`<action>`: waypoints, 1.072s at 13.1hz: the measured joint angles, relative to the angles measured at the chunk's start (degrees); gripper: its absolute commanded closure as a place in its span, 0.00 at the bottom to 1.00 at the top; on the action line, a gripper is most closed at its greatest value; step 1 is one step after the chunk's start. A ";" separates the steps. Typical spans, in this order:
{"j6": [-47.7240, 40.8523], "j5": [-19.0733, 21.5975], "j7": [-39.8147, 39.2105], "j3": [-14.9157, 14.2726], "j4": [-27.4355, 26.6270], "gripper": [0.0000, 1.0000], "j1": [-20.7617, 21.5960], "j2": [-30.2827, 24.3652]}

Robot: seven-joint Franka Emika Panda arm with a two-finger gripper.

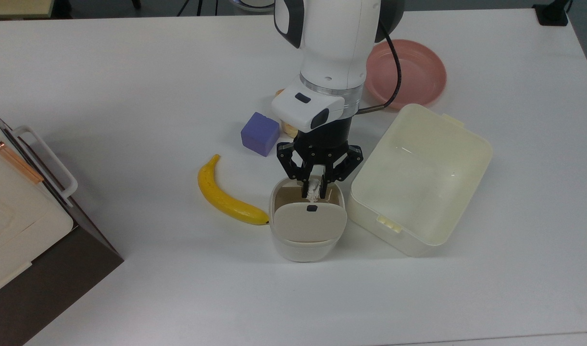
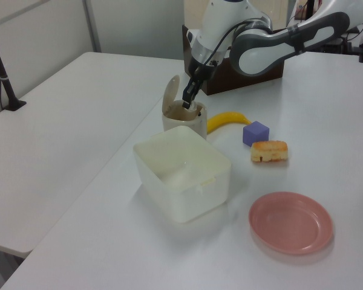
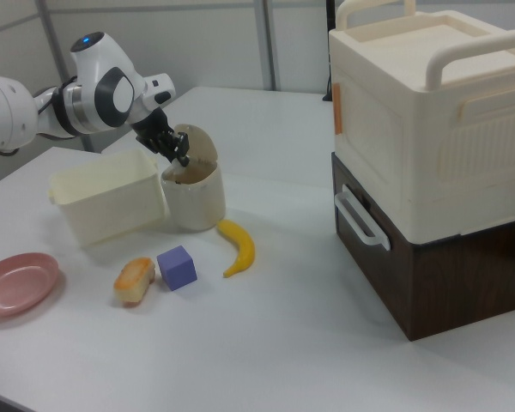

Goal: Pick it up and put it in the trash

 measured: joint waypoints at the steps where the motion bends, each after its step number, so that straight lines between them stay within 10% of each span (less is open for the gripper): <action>1: 0.03 -0.02 0.17 0.00 0.12 0.00 -0.04 -0.02; 7: -1.77 -0.62 1.05 -0.57 1.10 0.00 -0.46 -1.61; 14: -27.19 3.60 -4.52 -0.94 0.76 0.00 -3.80 -9.86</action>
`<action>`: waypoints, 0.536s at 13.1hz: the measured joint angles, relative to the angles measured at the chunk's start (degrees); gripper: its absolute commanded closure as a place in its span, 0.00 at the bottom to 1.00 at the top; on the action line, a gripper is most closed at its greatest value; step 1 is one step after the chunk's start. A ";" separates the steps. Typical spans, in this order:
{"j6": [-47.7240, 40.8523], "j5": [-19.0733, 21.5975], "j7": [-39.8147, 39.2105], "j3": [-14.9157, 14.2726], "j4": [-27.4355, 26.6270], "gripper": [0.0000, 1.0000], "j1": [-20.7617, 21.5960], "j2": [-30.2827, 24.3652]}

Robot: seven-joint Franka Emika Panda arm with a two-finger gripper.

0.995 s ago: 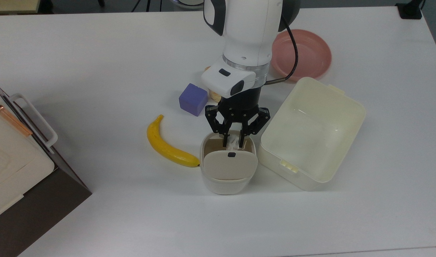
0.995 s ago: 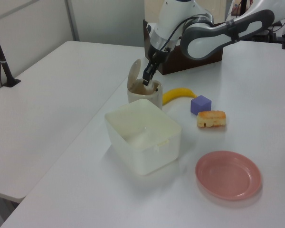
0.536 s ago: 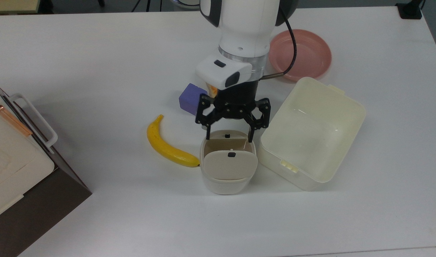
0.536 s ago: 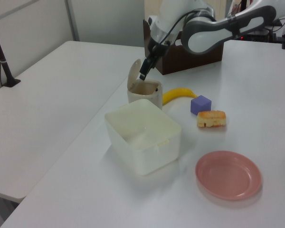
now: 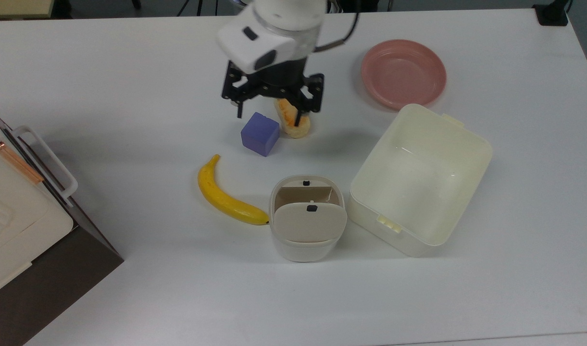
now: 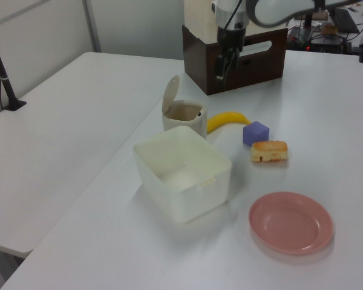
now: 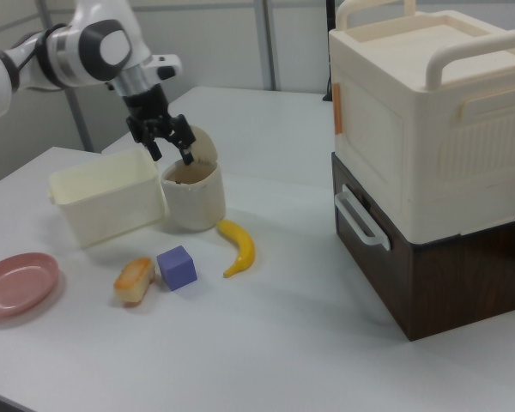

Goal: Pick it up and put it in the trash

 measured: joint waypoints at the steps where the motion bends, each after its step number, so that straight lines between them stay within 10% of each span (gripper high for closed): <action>1: -1.23 2.16 -3.32 -0.02 -0.02 0.00 -1.63 -0.55; 7: -5.04 8.38 -12.45 0.09 -0.17 0.00 -9.69 -2.88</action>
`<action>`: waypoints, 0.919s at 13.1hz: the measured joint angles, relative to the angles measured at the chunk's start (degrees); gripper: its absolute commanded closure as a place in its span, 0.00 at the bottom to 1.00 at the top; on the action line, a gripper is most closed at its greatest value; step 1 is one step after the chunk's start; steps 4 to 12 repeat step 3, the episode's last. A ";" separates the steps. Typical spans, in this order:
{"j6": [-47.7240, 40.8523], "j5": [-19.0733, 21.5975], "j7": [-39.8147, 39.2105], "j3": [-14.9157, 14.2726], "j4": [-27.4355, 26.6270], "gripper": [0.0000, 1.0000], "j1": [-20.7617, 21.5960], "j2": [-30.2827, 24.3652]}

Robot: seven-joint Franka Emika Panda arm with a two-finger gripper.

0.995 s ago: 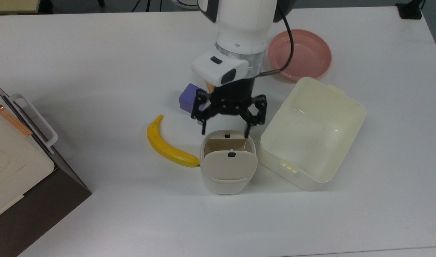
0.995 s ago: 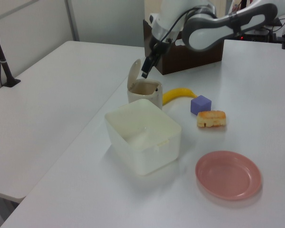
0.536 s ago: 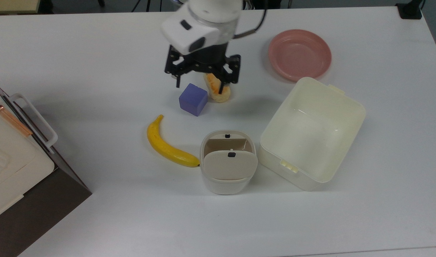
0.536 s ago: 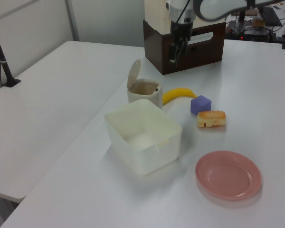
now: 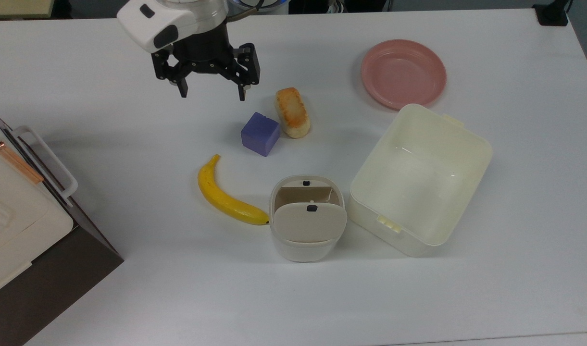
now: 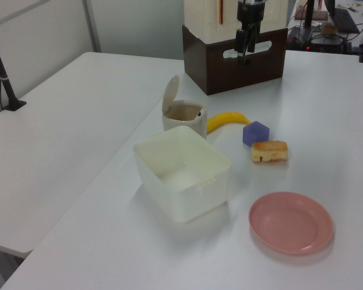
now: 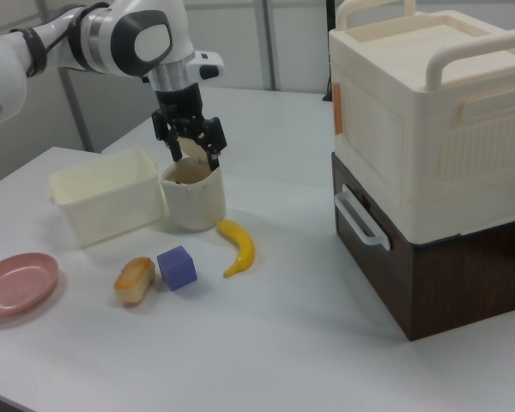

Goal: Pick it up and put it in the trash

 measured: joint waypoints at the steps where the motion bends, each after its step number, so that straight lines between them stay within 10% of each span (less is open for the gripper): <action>1: -0.44 0.00 0.00 0.18 -0.07 0.00 0.23 0.00; 12: -1.25 0.00 0.02 0.35 -0.11 0.00 0.66 -0.17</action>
